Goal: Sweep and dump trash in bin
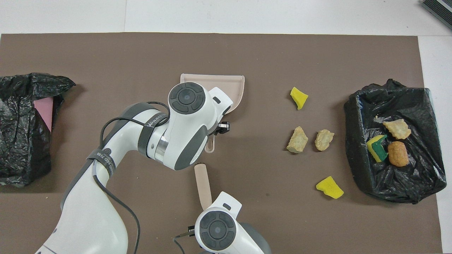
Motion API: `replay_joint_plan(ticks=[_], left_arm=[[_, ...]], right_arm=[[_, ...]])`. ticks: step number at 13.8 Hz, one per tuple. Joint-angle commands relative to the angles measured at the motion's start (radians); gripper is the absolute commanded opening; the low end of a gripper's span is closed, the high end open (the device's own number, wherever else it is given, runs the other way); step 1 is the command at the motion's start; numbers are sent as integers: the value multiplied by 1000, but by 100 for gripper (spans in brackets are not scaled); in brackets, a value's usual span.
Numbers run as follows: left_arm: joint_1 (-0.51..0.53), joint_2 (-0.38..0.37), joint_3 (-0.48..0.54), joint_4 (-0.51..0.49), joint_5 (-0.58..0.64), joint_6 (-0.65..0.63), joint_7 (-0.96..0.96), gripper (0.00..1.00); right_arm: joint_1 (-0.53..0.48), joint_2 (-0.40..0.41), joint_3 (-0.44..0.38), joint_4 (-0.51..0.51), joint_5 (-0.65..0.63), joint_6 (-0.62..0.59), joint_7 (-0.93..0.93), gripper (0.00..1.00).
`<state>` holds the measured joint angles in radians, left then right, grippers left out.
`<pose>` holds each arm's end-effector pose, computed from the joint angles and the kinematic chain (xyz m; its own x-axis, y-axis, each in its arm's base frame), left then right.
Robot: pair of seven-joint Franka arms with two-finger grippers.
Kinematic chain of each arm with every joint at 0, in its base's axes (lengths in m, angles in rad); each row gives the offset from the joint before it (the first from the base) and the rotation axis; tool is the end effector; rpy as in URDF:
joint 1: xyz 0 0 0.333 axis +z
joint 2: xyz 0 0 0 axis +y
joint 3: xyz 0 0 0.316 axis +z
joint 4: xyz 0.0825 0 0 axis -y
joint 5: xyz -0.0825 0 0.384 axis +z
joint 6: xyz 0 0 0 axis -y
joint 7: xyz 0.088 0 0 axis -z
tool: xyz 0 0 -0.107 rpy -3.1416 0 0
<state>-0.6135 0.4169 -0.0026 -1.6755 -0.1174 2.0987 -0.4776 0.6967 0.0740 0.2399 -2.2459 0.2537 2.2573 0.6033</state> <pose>0.5406 -0.3895 0.3626 0.9957 -0.0813 -0.0443 -0.0769 -0.9927 0.0926 0.3057 0.4266 0.3305 0.9686 0.1732 -0.1784 0.1530 -0.9808 -0.1213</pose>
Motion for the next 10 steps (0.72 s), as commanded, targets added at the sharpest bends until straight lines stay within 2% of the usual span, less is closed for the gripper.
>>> replay_joint_plan(ticks=[1, 7, 10], left_arm=[[-5, 5, 15, 14, -1, 3, 4, 0], [78, -59, 27, 22, 21, -35, 54, 0], [135, -105, 29, 10, 25, -95, 299, 0]], right_arm=[[-12, -87, -7, -9, 4, -74, 32, 0], [-166, -301, -8, -61, -114, -373, 33, 0], [-274, -341, -8, -74, -177, -511, 50, 0]])
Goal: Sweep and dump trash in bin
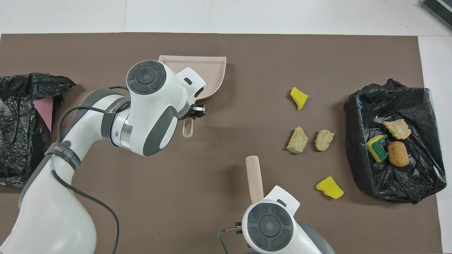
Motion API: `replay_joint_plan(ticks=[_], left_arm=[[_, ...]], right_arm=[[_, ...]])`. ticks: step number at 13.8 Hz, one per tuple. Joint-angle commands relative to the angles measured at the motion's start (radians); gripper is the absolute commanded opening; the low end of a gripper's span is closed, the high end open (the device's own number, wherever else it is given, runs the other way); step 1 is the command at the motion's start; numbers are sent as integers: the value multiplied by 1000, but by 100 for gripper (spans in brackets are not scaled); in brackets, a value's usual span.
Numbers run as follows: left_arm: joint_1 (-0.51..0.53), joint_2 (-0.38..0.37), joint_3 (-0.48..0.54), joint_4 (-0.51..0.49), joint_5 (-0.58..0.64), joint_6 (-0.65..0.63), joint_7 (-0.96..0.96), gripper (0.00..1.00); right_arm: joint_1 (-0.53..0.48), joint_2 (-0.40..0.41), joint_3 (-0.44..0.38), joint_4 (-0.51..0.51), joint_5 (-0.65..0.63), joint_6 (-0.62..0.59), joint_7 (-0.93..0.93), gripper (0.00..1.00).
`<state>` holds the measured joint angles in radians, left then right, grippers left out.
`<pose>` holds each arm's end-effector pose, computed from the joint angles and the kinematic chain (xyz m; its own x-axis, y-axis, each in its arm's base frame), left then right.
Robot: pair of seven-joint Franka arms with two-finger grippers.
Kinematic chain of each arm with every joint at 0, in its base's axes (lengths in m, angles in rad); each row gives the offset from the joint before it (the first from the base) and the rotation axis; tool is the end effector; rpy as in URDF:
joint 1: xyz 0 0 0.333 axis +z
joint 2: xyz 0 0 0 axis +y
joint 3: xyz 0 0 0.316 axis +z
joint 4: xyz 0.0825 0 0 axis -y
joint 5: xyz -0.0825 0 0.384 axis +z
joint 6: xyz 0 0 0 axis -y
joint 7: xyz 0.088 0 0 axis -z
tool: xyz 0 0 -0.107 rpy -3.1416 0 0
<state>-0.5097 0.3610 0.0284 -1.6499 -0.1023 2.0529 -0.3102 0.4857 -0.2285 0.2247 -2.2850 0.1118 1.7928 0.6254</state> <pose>0.5850 -0.3140 0.4076 0.9919 -0.1266 0.0133 -0.1273 -0.9877 0.0908 0.3296 0.2989 0.4243 0.9697 0.0177 -0.2435 0.0474 -0.9921 0.1165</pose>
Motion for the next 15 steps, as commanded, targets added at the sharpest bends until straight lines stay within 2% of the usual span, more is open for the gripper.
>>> replay_joint_plan(ticks=[1, 3, 7, 10, 13, 15], left_arm=[[39, -72, -1, -21, 10, -77, 236, 0], [62, -117, 5, -39, 12, -131, 417, 0], [68, -261, 2, -160, 124, -189, 710, 0], [60, -303, 2, -209, 156, -252, 989, 0], [11, -347, -2, -298, 159, -234, 1007, 0], [-35, -321, -2, -326, 158, -194, 999, 0]], right_arm=[[-100, -38, 8, -36, -75, -85, 30, 0], [-182, -41, 9, -59, -144, -136, 24, 0], [-232, -63, 9, -88, -185, -197, 20, 0], [-291, -63, 9, -90, -199, -268, -16, 0], [-305, -81, 9, -111, -215, -325, -23, 0], [-311, -130, 10, -174, -213, -313, -18, 0]])
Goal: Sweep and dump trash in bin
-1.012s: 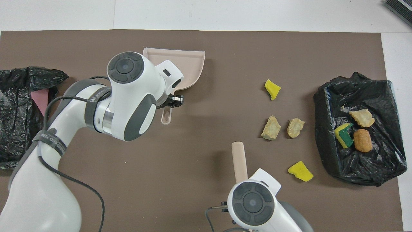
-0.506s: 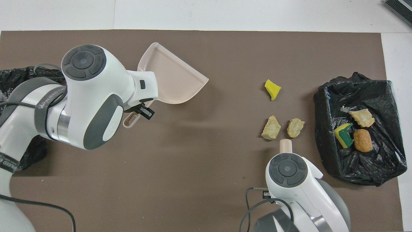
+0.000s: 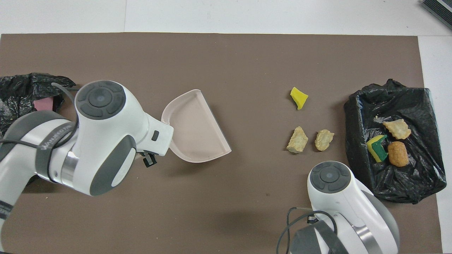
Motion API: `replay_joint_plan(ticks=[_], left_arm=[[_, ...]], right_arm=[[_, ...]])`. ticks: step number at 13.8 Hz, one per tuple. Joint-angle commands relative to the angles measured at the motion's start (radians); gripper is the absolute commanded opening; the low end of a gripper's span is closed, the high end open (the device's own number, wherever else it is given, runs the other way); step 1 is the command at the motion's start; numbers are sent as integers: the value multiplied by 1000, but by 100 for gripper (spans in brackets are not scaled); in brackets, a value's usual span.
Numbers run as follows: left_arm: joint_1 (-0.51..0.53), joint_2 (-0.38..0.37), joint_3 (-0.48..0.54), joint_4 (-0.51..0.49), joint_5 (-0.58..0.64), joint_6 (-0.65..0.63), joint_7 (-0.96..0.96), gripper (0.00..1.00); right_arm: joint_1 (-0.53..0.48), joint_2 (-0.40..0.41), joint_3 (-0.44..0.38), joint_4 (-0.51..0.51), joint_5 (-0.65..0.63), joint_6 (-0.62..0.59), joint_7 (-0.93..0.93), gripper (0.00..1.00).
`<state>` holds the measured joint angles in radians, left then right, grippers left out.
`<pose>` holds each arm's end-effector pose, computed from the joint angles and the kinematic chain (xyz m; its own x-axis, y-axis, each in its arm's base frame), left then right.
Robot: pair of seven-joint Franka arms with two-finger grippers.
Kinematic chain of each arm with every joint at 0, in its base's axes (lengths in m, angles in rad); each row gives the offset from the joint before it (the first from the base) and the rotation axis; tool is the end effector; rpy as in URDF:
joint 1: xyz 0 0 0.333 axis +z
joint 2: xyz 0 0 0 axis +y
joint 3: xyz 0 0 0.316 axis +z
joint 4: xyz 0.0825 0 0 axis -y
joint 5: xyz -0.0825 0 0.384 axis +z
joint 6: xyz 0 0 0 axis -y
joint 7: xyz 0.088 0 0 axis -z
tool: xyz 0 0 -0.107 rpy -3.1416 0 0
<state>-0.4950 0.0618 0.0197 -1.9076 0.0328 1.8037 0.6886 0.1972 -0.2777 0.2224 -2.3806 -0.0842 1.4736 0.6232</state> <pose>0.4964 -0.2526 0.4503 0.3767 -0.9145 -0.1474 -0.9170 -0.3907 0.0806 0.3454 0.1443 0.3959 0.8674 -0.2912 -0.4034 -0.0872 -0.8873 0.4529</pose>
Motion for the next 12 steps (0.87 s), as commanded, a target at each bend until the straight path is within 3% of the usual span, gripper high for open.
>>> replay_joint_plan(ticks=[1, 5, 12], left_arm=[[-53, -17, 5, -82, 21, 103, 2, 0], [-129, 7, 2, -128, 7, 199, -6, 0], [-246, 82, 0, -114, 9, 218, -3, 0]], right_arm=[[-21, -93, 12, -91, -17, 2, -16, 0], [-31, -191, 12, -202, -17, 17, 4, 0], [-71, -213, 14, -264, 3, 135, -23, 0]])
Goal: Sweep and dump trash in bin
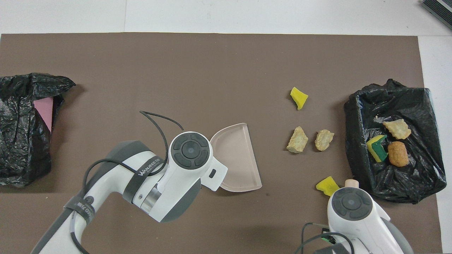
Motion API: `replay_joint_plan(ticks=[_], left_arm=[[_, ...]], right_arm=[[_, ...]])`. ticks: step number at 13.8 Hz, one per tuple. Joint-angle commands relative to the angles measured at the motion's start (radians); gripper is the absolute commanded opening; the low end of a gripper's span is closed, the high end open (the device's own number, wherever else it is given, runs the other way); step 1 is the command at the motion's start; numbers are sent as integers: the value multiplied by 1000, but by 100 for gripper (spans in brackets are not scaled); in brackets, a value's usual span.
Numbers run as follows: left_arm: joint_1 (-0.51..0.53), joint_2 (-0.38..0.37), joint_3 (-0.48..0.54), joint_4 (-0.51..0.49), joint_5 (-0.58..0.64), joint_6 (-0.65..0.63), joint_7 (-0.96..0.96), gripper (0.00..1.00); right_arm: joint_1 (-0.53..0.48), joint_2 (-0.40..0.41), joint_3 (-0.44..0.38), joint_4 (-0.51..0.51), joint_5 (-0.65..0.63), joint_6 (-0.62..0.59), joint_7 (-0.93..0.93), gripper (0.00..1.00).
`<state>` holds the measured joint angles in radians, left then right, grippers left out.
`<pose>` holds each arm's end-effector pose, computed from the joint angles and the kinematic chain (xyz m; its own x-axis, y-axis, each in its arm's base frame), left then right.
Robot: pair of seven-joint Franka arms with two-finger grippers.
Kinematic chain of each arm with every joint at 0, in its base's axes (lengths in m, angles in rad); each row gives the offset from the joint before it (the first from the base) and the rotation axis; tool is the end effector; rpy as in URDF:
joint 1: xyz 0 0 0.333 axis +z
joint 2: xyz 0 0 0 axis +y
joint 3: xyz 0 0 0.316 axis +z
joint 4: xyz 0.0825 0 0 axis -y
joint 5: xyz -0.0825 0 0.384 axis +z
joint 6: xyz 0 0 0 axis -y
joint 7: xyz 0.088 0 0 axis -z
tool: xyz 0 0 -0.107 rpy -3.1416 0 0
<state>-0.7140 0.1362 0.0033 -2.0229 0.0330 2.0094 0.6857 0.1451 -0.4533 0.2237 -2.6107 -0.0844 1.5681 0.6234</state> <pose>0.4264 -0.3645 0.3715 0.1512 -0.9795 -0.1332 -0.9841 -0.1619 0.0730 0.2986 0.1021 0.3694 0.8672 -0.3455 -0.3586 -0.1563 -0.8727 0.4626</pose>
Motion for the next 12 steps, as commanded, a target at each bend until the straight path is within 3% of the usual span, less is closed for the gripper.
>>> replay_joint_plan(ticks=[1, 4, 6, 12], left_arm=[[-42, 10, 17, 3, 8, 11, -1, 0], [-58, 11, 17, 4, 8, 9, -52, 0], [-58, 11, 17, 4, 7, 9, -55, 0], [-58, 34, 17, 9, -41, 18, -110, 0]], right_arm=[[-21, -30, 13, -34, 8, 79, -30, 0], [-18, 5, 14, -26, 67, 205, -66, 0], [-7, 77, 14, -5, 69, 268, -54, 0], [-32, 332, 11, 311, 54, 271, -65, 0]])
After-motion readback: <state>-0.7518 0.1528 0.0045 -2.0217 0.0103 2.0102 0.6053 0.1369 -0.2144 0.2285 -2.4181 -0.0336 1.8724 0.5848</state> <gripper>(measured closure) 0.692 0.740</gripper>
